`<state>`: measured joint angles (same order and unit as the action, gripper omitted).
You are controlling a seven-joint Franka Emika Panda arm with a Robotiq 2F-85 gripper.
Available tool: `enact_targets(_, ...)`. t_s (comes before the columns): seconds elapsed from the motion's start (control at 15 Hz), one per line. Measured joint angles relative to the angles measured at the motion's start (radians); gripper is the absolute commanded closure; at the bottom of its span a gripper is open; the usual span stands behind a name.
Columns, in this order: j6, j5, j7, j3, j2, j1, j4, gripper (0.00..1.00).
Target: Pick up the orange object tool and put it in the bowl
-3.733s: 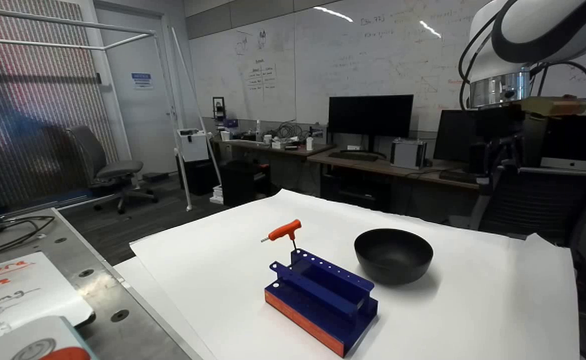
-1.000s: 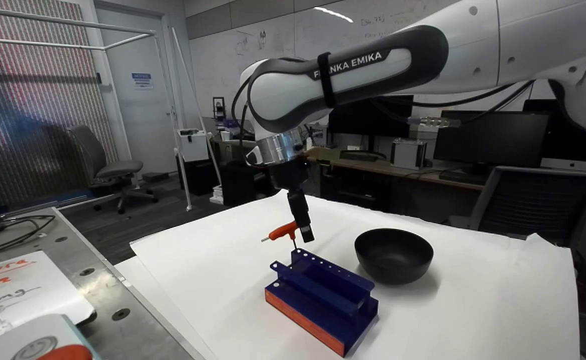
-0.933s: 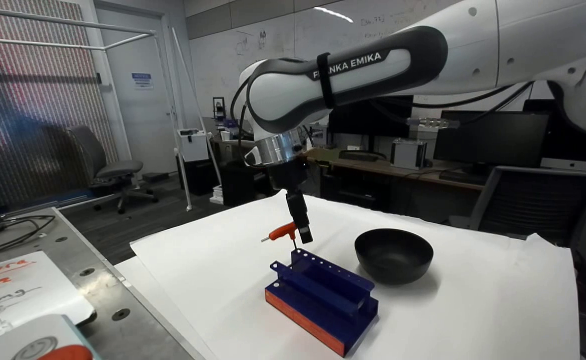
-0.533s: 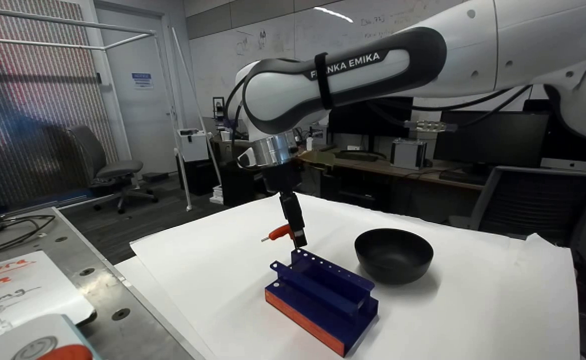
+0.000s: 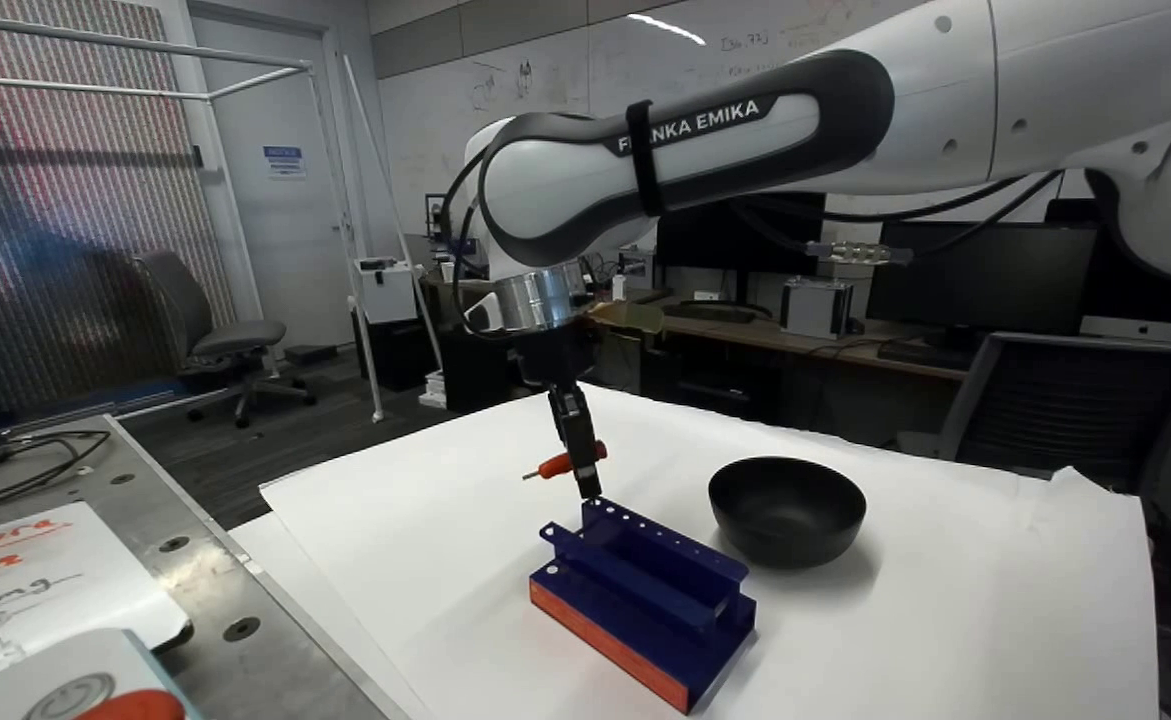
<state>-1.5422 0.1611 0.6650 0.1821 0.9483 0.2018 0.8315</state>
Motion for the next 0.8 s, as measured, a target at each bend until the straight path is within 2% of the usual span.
enact_targets(0.07, -0.003, 0.000, 0.000, 0.000, 0.000, 0.000, 0.000, 0.89)
enact_targets(0.2, -0.016, 0.001, 0.000, -0.001, 0.000, -0.002, -0.001, 0.93)
enact_targets(0.33, -0.031, 0.002, -0.001, -0.003, 0.000, -0.005, -0.003, 0.89)
enact_targets(0.8, -0.051, 0.002, -0.061, -0.003, -0.012, -0.004, -0.013, 0.89)
